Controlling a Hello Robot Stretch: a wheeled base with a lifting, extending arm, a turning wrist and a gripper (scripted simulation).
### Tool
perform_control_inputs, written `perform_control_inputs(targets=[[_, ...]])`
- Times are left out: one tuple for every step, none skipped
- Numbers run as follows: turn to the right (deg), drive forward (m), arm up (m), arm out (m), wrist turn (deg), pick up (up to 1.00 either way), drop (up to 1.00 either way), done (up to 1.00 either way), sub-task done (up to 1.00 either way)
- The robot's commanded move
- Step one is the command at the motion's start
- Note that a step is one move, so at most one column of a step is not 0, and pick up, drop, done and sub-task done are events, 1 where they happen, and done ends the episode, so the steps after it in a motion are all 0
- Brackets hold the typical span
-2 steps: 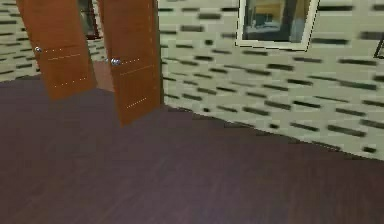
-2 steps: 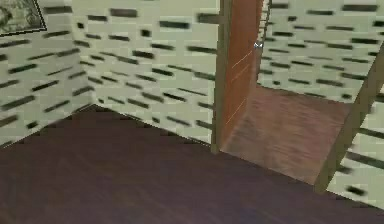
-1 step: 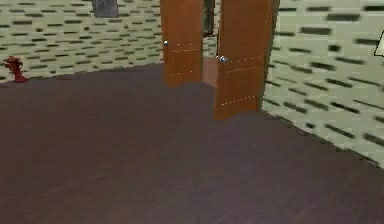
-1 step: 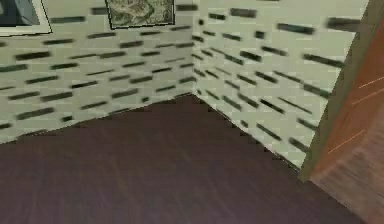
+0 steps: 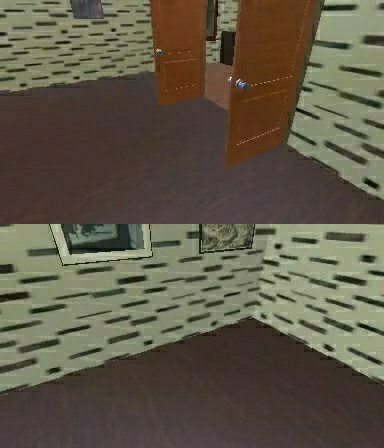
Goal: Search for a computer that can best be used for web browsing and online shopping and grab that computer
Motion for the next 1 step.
perform_control_inputs(targets=[[-3.0,0.00,0.00,0.00,0.0,0.00,0.00,0.00,0.00]])
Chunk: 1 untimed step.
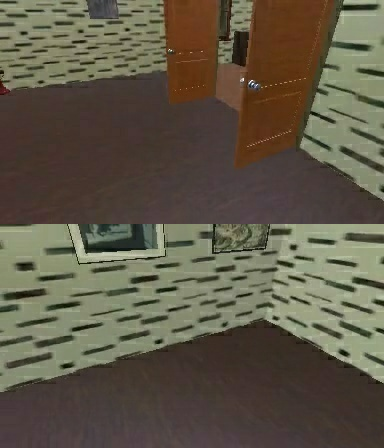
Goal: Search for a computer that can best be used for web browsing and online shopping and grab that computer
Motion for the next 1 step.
perform_control_inputs(targets=[[0.0,1.00,0.00,0.00,0.0,0.00,0.00,0.00,0.00]])
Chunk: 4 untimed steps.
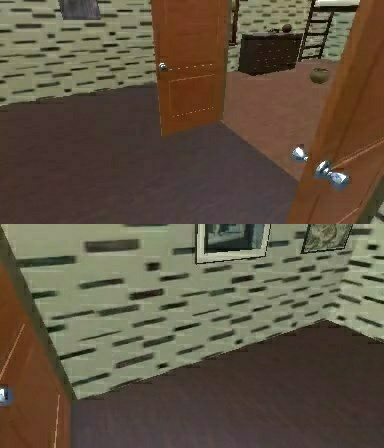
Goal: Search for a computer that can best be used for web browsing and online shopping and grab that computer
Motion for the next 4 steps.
perform_control_inputs(targets=[[0.0,1.00,0.00,0.00,0.0,0.00,0.00,0.00,0.00],[-30.0,0.00,0.00,0.00,0.0,0.00,0.00,0.00,0.00],[0.0,0.05,0.00,0.00,0.0,0.00,0.00,0.00,0.00],[45.0,0.00,0.00,0.00,0.0,0.00,0.00,0.00,0.00]])
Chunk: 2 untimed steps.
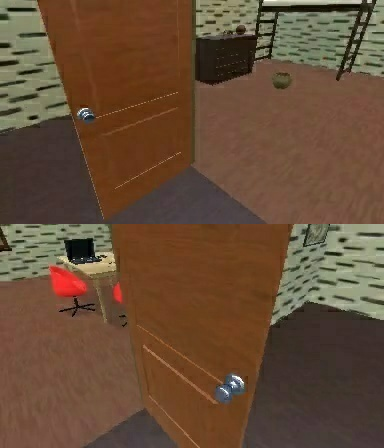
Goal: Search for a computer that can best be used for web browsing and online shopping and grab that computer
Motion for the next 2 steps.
perform_control_inputs(targets=[[39.0,0.00,0.00,0.00,0.0,0.00,0.00,0.00,0.00],[0.0,1.00,0.00,0.00,0.0,0.00,0.00,0.00,0.00]])
